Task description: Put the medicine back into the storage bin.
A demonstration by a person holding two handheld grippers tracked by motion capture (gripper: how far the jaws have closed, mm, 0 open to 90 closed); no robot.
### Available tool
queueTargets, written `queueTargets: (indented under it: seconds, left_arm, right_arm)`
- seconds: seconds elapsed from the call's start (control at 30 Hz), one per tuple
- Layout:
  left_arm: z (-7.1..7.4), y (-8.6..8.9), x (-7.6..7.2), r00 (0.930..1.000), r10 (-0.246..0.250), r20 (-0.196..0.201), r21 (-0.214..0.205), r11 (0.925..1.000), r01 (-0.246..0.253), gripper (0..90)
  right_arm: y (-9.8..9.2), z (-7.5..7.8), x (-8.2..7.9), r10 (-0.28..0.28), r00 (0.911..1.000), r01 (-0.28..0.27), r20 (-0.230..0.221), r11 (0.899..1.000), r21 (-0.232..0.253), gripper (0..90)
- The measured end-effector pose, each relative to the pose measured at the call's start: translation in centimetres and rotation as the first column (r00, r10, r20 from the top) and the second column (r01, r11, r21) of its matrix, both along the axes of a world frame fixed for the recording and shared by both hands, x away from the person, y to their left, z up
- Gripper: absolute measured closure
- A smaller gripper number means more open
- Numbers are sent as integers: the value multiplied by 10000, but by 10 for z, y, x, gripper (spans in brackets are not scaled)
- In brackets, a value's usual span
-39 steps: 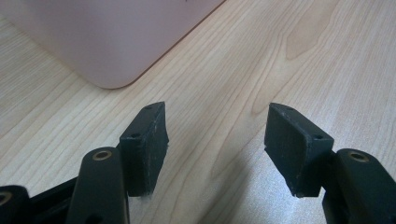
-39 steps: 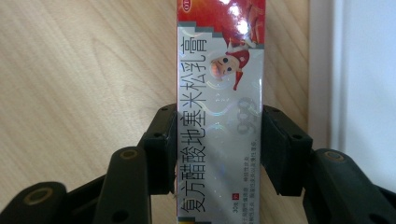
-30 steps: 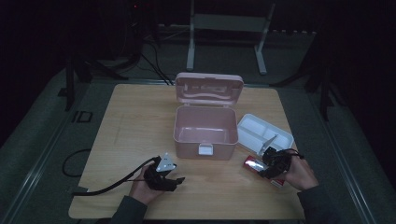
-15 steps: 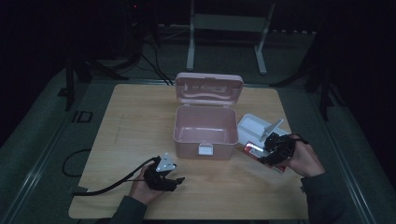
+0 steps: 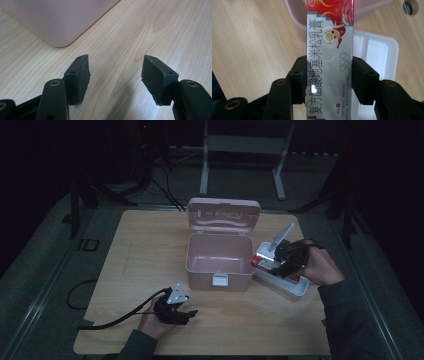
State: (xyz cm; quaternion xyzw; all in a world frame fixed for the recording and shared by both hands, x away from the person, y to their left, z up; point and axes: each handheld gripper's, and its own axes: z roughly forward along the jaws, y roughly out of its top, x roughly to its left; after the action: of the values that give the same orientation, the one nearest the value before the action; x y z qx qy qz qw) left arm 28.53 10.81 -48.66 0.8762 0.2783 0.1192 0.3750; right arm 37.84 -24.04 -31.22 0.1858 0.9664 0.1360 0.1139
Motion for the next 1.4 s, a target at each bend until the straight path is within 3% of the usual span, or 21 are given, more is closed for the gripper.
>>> queueTargets:
  seconds: [0.4,0.6,0.77,0.87,0.9,1.27,1.4]
  left_arm:
    - [-1,0,0,10000,-4,1,-7,10000,4,390]
    - [-1,0,0,10000,-8,-3,-4,10000,8,390]
    - [-1,0,0,10000,-8,12,-9,10000,8,390]
    - [0,0,0,10000,-10,14,-12,10000,10,390]
    - [0,0,0,10000,-14,19,-5,10000,14,390]
    - [-1,0,0,10000,0,4,2,10000,0,390]
    - [-1,0,0,10000,0,25,20,10000,0,390]
  right_arm:
    - [52,3,19,1209,9926,-1210,-59,9927,-11,511]
    - [68,3,26,1673,9859,-1672,-80,9859,94,510]
    - [90,0,34,2279,9736,-2278,-156,9737,56,510]
    - [94,-1,34,2345,9720,-2345,-182,9721,22,510]
    - [104,-5,37,2633,9643,-2632,-299,9647,84,510]
    - [118,-20,45,2922,9538,-2931,-691,9561,-17,510]
    - [122,-26,46,3161,9439,-3185,-955,9479,-105,508]
